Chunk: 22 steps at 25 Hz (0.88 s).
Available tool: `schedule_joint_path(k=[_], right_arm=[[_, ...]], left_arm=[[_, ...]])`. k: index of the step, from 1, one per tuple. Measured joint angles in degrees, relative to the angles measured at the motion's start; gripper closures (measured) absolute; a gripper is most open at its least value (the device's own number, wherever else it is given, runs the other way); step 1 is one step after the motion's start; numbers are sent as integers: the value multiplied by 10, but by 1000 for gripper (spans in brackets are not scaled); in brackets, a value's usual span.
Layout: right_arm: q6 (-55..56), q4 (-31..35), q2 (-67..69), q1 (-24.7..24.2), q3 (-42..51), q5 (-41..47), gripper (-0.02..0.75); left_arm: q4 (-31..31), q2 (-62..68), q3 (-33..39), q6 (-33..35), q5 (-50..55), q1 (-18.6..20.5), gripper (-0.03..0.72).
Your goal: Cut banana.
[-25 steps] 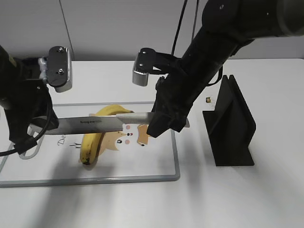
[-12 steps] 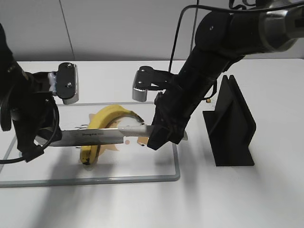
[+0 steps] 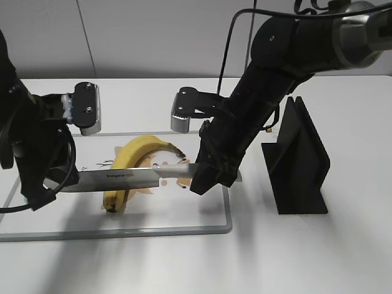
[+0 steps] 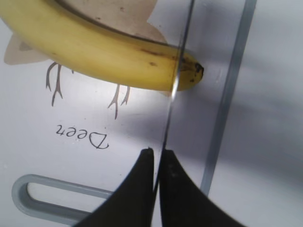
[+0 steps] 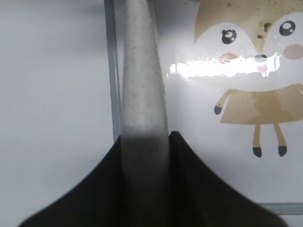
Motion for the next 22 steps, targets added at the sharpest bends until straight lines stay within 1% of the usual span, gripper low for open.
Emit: schedule_joint_path(k=[22], right_arm=[[0,-3,13,0,0,-5,555]], left_arm=[[-9,19,0,0,-5,0,689]])
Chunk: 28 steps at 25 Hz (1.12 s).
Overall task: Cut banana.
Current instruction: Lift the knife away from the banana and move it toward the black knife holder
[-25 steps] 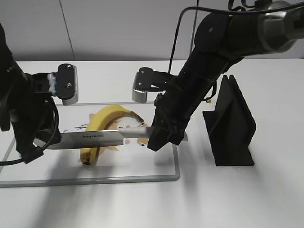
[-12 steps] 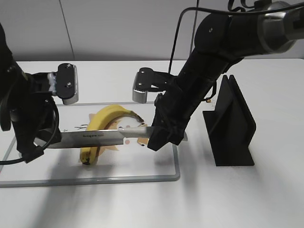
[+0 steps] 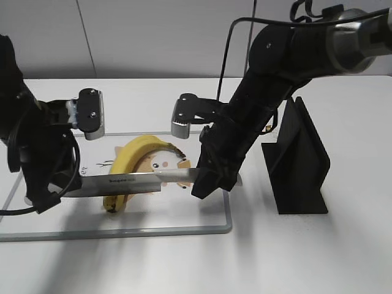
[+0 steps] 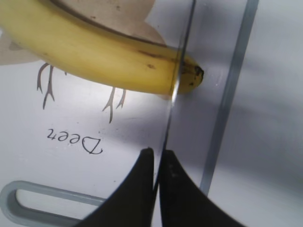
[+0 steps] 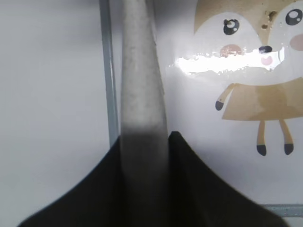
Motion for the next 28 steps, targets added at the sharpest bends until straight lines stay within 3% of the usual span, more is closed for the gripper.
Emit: schedule_joint_path(k=[28], right_arm=[[-7,-18,5,0,-32,3,554]], left_arm=[[-3,1,-1,-5,-1,2,694]])
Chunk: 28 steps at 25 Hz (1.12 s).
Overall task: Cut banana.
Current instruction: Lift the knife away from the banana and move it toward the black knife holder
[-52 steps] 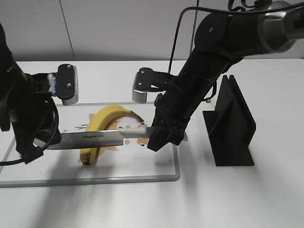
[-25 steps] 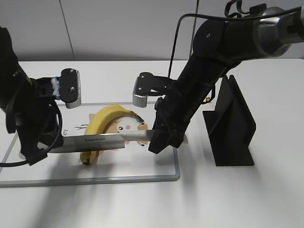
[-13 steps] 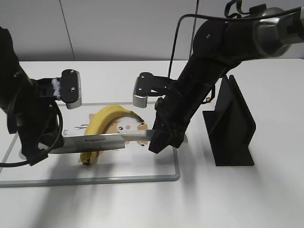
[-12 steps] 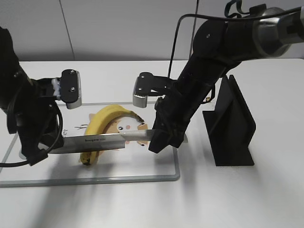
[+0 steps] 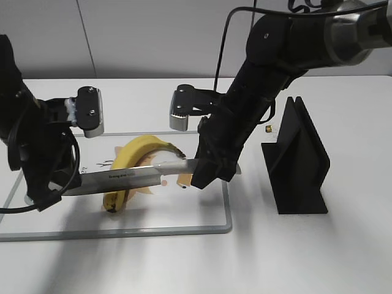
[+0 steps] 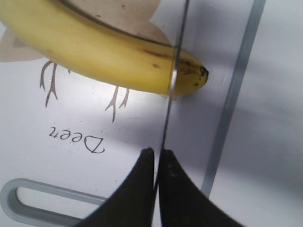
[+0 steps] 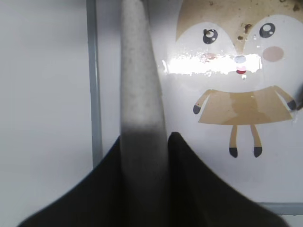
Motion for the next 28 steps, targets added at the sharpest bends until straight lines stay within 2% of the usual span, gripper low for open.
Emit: schedule_joint_path(k=[13,28], right_arm=[[-14,-3,17,0,-3,-4,554],[-21,-47,44,6,-4,-37,554]], left_arm=[[-3,-4,24,0,-39,0,695],[-7,29,28,-2,-69,-2,697]])
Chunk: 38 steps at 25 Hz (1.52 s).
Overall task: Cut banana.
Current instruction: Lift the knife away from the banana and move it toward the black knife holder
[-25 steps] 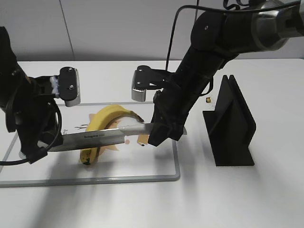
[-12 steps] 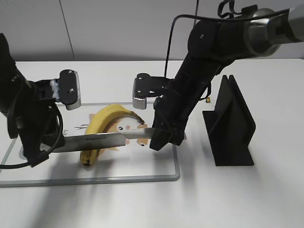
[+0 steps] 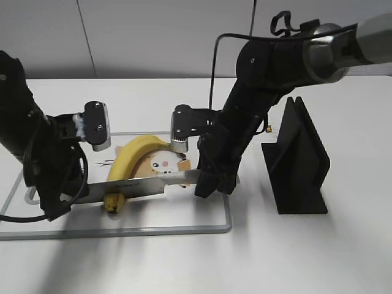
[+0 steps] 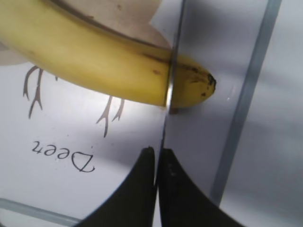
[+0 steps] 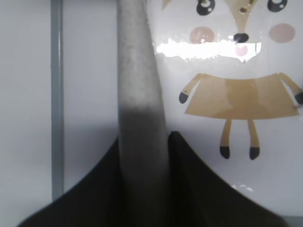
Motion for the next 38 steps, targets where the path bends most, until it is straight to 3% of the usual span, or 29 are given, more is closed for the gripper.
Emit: schedule_joint_path(k=[10,27,38], right_arm=[[-6,6,26,3,-4,-6,554],[-6,12,21,2,-12,9,555],[-3,2,21,3,-63,69,564]], left_arm=[[1,-3,39,1,-62,0,697],[-4,9,38,3,-61,0,696],[2,6,25,2,-41,1,695]])
